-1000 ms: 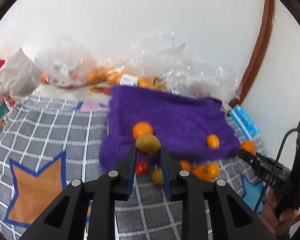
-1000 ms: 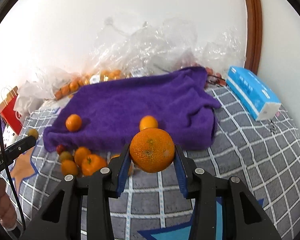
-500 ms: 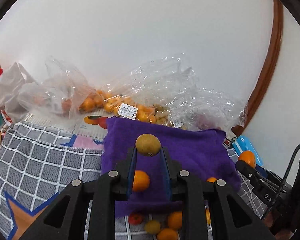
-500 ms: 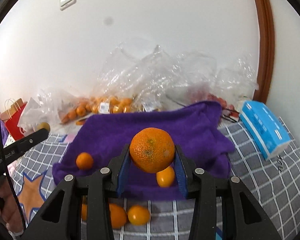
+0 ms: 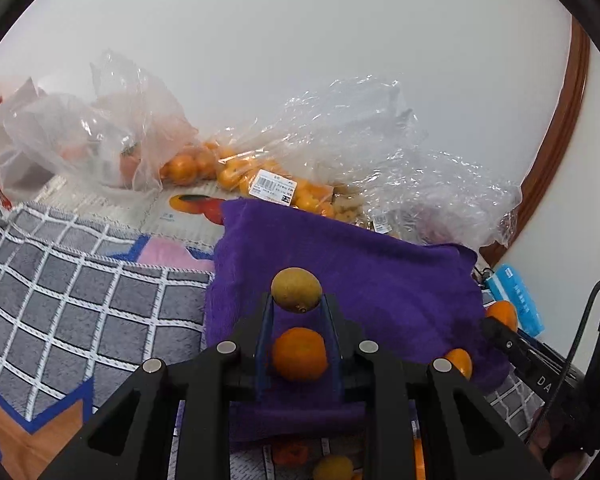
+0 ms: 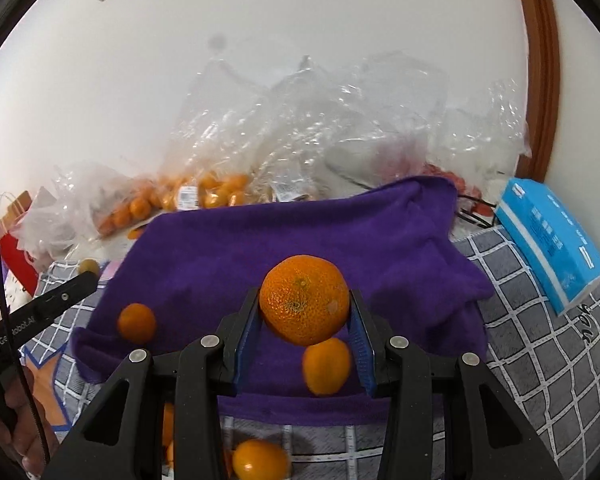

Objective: Organize fruits
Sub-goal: 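Carry the large orange over the towel with the right gripper while the left drops the green fruit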

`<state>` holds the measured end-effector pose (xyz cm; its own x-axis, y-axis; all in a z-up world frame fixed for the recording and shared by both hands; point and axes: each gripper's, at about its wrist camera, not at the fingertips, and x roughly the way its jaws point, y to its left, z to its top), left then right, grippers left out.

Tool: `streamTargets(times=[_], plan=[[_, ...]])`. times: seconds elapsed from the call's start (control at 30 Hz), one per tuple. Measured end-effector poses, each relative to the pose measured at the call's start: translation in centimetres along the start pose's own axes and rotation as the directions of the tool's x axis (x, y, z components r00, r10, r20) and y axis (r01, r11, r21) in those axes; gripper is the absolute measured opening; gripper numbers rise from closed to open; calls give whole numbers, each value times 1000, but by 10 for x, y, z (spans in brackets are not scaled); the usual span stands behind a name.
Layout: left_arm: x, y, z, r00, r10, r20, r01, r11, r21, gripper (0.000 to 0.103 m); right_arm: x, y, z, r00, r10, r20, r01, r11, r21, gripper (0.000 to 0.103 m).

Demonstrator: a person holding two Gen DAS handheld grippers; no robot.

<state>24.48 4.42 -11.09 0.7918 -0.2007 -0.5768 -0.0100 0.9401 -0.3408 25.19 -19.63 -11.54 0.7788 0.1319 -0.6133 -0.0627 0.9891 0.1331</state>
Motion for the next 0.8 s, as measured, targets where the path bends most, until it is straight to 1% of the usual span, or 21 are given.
streamTargets(times=[0.07, 0.23, 0.37, 0.53, 0.7, 0.8], plan=[[1, 0, -1, 1000, -11, -2, 11, 1000, -2, 23, -1, -6, 0, 1000, -6, 4, 6, 1000, 13, 42], [4, -2, -3, 1000, 2, 0, -2, 1000, 18, 23, 2, -15, -2, 1000, -21, 3, 21, 999, 31, 42], [8, -3, -4, 1000, 5, -11, -5, 1000, 18, 23, 4, -18, -2, 999, -37, -2, 37, 999, 32, 42], [10, -1, -5, 1000, 2, -16, -2, 1000, 6, 23, 4, -18, -2, 999, -37, 1, 37, 999, 34, 42], [11, -1, -6, 1000, 19, -12, -19, 1000, 17, 23, 9, -17, -7, 999, -27, -24, 28, 999, 38, 42], [12, 0, -6, 1000, 13, -16, -13, 1000, 10, 23, 13, -14, -9, 999, -26, -40, 27, 999, 26, 42]])
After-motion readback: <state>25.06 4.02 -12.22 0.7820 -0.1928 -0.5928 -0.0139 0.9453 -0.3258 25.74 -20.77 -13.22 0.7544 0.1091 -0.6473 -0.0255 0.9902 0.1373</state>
